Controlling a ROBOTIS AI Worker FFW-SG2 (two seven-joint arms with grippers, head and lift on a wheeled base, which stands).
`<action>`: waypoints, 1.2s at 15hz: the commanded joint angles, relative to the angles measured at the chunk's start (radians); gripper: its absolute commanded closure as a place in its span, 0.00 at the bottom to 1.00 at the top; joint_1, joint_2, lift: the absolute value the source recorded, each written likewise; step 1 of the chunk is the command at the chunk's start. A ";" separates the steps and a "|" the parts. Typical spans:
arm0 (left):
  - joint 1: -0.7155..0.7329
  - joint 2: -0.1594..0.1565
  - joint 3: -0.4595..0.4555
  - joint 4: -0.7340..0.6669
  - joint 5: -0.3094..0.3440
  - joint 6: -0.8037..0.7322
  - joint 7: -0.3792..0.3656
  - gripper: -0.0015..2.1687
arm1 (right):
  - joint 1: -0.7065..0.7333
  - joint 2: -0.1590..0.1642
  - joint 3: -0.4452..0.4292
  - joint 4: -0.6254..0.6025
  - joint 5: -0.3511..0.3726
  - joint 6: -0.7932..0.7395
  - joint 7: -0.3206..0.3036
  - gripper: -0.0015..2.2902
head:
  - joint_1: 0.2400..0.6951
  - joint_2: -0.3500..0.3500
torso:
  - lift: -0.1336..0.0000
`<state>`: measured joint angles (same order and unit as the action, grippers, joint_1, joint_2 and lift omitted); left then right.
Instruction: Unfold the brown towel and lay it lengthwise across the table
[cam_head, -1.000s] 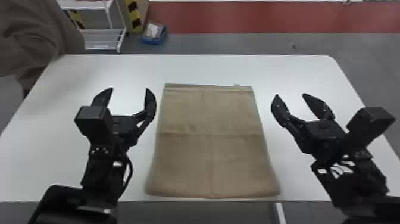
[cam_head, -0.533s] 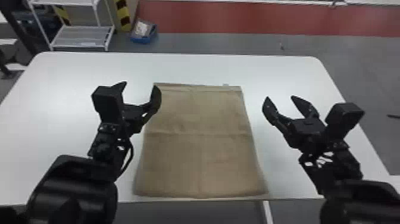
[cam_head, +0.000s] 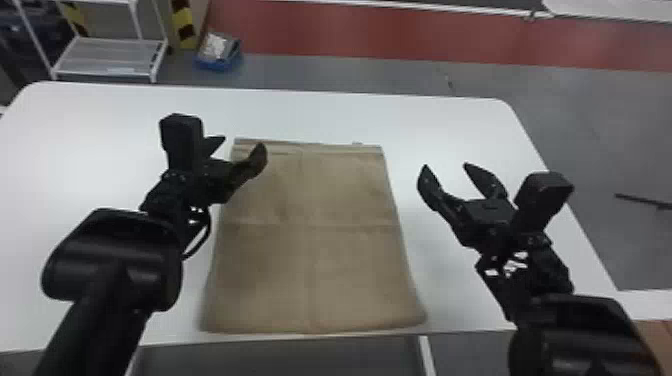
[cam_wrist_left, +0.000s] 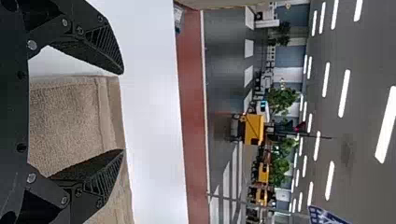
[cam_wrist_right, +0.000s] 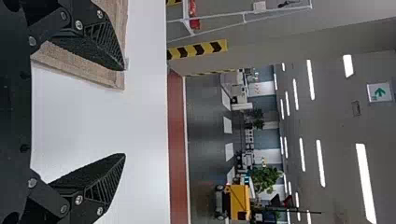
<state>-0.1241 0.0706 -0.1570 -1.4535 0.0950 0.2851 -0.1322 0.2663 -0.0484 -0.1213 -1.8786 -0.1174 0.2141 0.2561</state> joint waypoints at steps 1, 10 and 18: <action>-0.048 -0.002 0.001 0.058 -0.006 0.027 -0.006 0.15 | -0.004 -0.001 0.009 0.003 0.008 0.000 0.000 0.11 | 1.00 0.34 | 0.09; -0.117 -0.002 0.005 0.124 -0.021 0.159 -0.017 0.19 | -0.024 0.001 0.025 0.016 0.015 -0.003 0.000 0.11 | 1.00 0.38 | 0.09; -0.115 -0.002 0.005 0.131 -0.029 0.162 -0.018 0.34 | -0.027 0.001 0.028 0.019 0.015 -0.003 0.000 0.11 | 1.00 0.39 | 0.09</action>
<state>-0.2422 0.0690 -0.1514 -1.3223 0.0667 0.4472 -0.1503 0.2395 -0.0475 -0.0938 -1.8607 -0.1021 0.2111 0.2562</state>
